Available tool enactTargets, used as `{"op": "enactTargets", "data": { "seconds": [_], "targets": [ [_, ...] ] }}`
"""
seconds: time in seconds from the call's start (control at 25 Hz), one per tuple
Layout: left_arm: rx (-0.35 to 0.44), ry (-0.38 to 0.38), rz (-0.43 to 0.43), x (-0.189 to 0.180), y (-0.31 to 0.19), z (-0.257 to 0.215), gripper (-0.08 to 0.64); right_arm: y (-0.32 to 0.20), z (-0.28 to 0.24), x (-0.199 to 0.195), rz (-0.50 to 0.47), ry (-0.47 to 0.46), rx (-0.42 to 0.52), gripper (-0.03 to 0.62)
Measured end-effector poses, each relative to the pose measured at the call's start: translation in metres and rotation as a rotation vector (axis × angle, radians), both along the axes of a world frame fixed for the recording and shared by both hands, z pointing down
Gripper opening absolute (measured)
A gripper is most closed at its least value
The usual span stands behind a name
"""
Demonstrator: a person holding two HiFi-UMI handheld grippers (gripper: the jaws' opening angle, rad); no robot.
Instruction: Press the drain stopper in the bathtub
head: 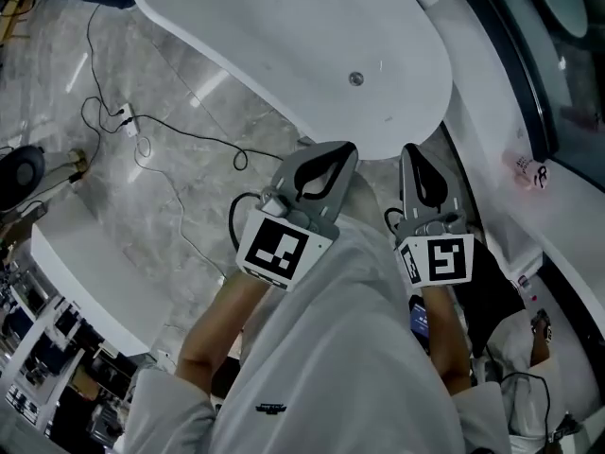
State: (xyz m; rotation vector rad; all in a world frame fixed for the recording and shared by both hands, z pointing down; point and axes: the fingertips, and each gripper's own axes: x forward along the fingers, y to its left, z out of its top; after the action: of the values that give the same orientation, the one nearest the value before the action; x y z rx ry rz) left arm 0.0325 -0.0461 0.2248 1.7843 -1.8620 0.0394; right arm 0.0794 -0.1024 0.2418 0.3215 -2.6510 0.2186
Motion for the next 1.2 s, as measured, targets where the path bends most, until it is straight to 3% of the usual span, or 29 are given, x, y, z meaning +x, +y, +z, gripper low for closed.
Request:
{"op": "enactTargets", "data": {
  "seconds": [0.48, 0.8, 0.92, 1.2],
  "targets": [
    [-0.089, 0.099, 0.073, -0.07, -0.049, 0.084, 0.003, -0.045, 0.077, -0.072, 0.045, 0.131, -0.059, 0.005],
    [-0.18, 0.149, 0.003, -0.105, -0.087, 0.191, 0.002, -0.092, 0.184, -0.102, -0.011, 0.193, -0.146, 0.005],
    [-0.199, 0.165, -0.034, -0.116, -0.096, 0.234, 0.002, -0.101, 0.232, -0.113, -0.062, 0.222, -0.131, 0.005],
    [-0.26, 0.187, -0.076, -0.109, -0.124, 0.324, 0.003, -0.122, 0.321, -0.124, -0.134, 0.233, -0.128, 0.005]
  ]
}}
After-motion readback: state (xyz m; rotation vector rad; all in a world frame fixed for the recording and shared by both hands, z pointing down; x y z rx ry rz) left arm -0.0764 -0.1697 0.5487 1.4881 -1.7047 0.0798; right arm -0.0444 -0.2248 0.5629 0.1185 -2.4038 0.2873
